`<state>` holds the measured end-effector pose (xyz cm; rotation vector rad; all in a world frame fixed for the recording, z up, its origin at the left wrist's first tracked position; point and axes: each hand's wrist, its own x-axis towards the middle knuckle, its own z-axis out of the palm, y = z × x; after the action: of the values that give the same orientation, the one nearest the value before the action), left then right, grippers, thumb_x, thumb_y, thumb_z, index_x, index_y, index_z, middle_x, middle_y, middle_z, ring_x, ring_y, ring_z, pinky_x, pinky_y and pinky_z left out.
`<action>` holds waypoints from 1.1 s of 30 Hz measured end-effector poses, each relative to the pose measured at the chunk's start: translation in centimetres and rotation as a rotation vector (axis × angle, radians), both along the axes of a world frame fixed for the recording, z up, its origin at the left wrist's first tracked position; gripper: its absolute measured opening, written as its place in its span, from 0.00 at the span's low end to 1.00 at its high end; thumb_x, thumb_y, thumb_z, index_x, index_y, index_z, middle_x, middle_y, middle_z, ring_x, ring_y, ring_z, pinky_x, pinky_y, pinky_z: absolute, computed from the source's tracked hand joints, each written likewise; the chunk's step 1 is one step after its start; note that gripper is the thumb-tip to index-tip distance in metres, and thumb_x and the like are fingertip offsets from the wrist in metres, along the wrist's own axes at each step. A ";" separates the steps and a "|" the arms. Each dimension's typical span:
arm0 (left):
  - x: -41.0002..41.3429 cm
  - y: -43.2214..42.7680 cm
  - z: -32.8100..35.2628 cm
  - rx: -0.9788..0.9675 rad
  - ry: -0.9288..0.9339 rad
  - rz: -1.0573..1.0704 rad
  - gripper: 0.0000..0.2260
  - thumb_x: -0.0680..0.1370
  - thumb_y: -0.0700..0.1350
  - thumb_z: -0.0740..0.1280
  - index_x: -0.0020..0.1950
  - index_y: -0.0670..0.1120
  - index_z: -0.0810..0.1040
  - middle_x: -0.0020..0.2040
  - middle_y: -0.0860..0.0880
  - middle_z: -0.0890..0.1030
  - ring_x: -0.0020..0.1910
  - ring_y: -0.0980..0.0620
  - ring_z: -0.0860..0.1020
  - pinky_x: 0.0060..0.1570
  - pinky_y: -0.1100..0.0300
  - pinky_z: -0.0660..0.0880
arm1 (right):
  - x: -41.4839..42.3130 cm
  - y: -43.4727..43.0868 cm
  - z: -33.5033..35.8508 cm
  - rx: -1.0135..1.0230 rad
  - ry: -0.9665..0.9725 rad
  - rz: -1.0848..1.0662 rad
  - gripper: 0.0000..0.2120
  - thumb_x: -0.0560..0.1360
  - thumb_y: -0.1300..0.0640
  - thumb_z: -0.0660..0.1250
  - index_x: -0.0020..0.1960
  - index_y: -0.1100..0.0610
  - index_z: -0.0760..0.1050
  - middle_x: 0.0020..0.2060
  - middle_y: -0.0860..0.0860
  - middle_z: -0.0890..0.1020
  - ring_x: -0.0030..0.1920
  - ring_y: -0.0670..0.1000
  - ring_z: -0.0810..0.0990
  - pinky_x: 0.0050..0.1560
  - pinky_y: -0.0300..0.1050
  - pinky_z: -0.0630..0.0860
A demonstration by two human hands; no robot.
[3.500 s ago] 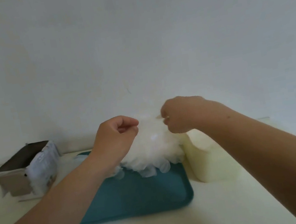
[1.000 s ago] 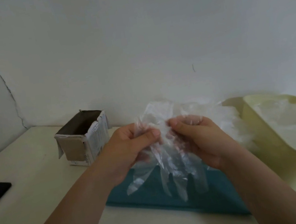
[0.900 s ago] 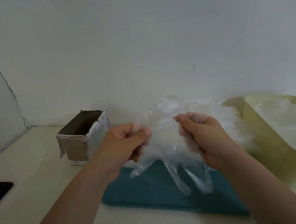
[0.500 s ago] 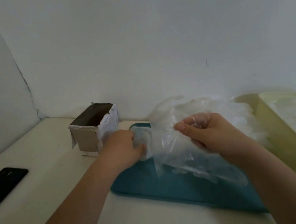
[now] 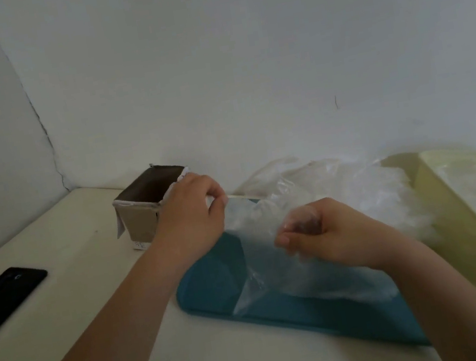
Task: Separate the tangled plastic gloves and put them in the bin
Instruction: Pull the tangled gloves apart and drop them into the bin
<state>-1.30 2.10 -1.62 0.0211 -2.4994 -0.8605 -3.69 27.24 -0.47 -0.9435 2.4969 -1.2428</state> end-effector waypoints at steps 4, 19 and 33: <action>0.7 0.8 1.4 0.025 0.008 0.008 0.06 0.85 0.48 0.63 0.49 0.56 0.73 0.48 0.58 0.76 0.52 0.50 0.76 0.54 0.48 0.74 | 0.1 -0.4 0.0 -0.123 0.120 -0.076 0.06 0.78 0.52 0.74 0.43 0.50 0.83 0.39 0.47 0.84 0.43 0.46 0.82 0.50 0.46 0.77; 2.0 1.8 3.1 0.670 0.112 -0.456 0.13 0.75 0.31 0.74 0.48 0.49 0.85 0.47 0.41 0.85 0.47 0.48 0.81 0.53 0.52 0.79 | 1.1 -1.6 -0.1 -0.137 0.193 -0.097 0.03 0.76 0.47 0.74 0.47 0.45 0.86 0.69 0.38 0.77 0.76 0.30 0.58 0.79 0.52 0.61; 1.3 1.3 2.4 0.982 0.008 -0.380 0.12 0.78 0.30 0.72 0.57 0.43 0.83 0.55 0.47 0.87 0.55 0.47 0.86 0.53 0.55 0.83 | 0.9 -0.6 0.7 -0.416 0.112 0.045 0.09 0.74 0.63 0.77 0.36 0.59 0.82 0.35 0.54 0.80 0.39 0.55 0.78 0.45 0.46 0.74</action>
<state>0.03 3.42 0.80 -0.1289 -1.8463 -2.1391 -2.84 26.61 0.21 -1.1807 2.3229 -1.7810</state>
